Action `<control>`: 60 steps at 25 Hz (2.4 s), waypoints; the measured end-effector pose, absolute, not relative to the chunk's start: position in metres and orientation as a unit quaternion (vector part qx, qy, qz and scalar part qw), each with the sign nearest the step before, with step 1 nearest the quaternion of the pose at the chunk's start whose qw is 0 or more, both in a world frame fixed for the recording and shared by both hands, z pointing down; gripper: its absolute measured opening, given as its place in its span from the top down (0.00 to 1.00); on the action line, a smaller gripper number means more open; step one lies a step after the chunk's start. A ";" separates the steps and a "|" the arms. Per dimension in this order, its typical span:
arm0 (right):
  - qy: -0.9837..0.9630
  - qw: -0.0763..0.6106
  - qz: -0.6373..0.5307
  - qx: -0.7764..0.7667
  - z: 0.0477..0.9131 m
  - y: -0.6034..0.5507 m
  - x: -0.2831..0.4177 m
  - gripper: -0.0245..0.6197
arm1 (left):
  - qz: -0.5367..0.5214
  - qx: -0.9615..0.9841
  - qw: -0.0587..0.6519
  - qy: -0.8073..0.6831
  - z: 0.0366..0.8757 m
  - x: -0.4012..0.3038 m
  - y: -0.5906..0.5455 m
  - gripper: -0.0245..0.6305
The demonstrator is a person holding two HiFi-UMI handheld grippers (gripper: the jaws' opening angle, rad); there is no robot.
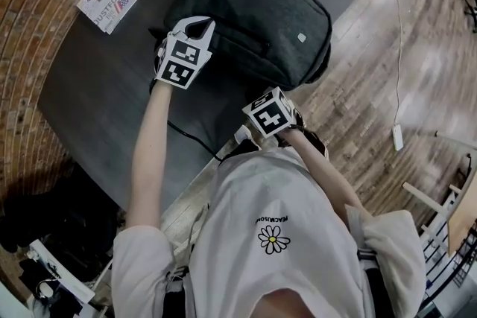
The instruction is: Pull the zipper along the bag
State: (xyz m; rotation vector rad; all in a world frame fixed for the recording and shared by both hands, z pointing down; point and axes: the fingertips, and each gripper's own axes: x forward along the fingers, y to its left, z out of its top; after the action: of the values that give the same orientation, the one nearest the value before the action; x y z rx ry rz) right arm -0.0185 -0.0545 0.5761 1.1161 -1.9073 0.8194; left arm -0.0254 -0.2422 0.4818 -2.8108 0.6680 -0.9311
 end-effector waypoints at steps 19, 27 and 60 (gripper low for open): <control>-0.743 0.349 0.352 0.450 0.576 -0.120 -0.075 0.93 | -0.287 -0.934 0.047 0.206 0.483 -0.023 -0.242 0.96; -0.770 0.331 0.328 0.435 0.570 -0.115 -0.079 0.89 | -0.287 -0.934 0.036 0.209 0.486 -0.026 -0.242 0.96; -0.906 0.040 0.093 0.412 0.305 -0.167 -0.008 0.96 | 0.011 -0.744 0.095 0.662 0.255 -0.132 -0.141 0.96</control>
State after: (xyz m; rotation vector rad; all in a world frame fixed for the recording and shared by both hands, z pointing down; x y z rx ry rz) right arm -0.0076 -0.1674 0.3049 1.2620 -2.7756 0.2841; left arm -0.1316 -0.1410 0.2553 -2.2052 1.9619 0.0321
